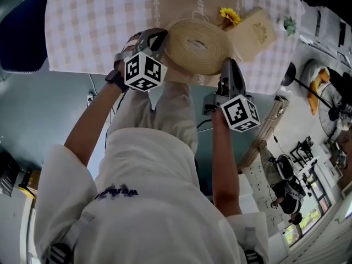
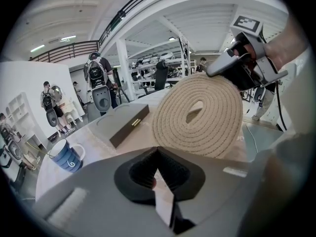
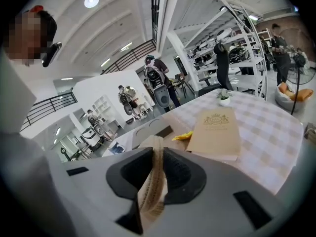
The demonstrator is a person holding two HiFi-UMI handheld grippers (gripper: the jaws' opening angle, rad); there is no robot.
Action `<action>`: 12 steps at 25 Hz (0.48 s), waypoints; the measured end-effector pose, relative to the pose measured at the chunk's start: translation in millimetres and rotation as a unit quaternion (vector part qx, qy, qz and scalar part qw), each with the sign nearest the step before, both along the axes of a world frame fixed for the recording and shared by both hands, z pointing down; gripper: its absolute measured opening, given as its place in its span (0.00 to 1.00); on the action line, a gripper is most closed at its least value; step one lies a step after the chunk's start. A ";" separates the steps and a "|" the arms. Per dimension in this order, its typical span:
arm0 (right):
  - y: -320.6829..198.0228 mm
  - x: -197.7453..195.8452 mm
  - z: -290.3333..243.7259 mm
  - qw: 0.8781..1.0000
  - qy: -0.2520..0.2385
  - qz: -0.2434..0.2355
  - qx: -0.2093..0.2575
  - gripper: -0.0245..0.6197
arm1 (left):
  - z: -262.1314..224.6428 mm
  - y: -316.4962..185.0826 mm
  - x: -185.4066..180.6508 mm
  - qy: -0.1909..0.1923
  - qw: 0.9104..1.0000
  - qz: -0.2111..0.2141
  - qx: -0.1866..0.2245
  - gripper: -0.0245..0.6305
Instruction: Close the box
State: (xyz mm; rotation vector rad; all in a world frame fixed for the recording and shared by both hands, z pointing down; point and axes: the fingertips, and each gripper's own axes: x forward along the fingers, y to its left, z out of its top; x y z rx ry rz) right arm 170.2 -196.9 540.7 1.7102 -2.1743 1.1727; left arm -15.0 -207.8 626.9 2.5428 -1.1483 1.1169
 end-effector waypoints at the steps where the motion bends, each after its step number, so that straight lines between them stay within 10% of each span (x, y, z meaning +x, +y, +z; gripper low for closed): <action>1: 0.0 1.9 1.8 1.000 0.002 0.001 -0.001 0.15 | -0.1 -0.1 1.0 0.000 1.000 0.000 0.000 0.04; 12: -0.3 9.5 16.7 1.000 0.019 0.001 -0.009 0.15 | -0.8 -2.2 3.3 -0.005 1.000 0.002 0.001 0.04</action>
